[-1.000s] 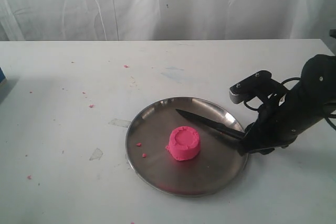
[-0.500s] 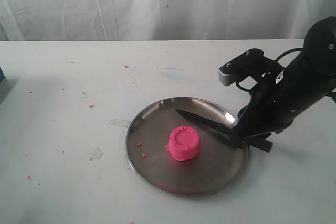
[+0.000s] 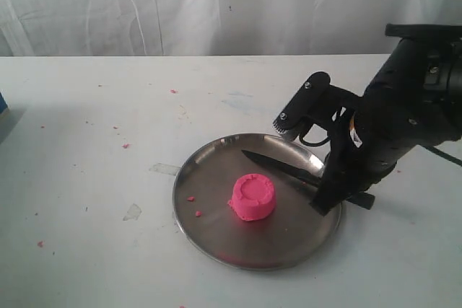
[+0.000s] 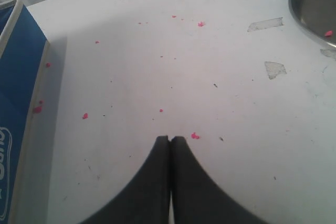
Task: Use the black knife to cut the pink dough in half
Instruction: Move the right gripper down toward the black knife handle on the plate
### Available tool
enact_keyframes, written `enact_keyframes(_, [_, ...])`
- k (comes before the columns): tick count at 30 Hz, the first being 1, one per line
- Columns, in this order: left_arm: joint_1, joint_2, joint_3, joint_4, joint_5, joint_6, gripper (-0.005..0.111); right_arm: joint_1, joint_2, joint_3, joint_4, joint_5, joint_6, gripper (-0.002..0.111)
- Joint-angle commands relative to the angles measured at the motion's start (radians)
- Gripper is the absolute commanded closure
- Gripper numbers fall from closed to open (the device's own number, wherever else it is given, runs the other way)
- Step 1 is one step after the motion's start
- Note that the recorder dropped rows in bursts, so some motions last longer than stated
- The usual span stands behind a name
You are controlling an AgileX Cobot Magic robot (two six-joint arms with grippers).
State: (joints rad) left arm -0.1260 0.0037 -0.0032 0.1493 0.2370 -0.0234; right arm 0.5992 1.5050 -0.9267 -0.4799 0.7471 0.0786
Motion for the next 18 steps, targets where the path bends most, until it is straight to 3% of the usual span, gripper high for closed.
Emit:
enact_keyframes(1, [0.004,-0.004,0.003,-0.002,-0.002,-0.002,0.107,0.007,-0.006,0.01,-0.077,-0.019,0.084,0.085])
enact_keyframes(12, [0.004,-0.004,0.003,-0.002,-0.002,-0.002,0.107,0.007,0.064,0.105,-0.054,-0.156,0.075,0.077])
enact_keyframes(18, [0.004,-0.004,0.003,-0.002,-0.002,-0.002,0.107,0.009,0.078,0.111,-0.078,-0.11,0.075,0.075])
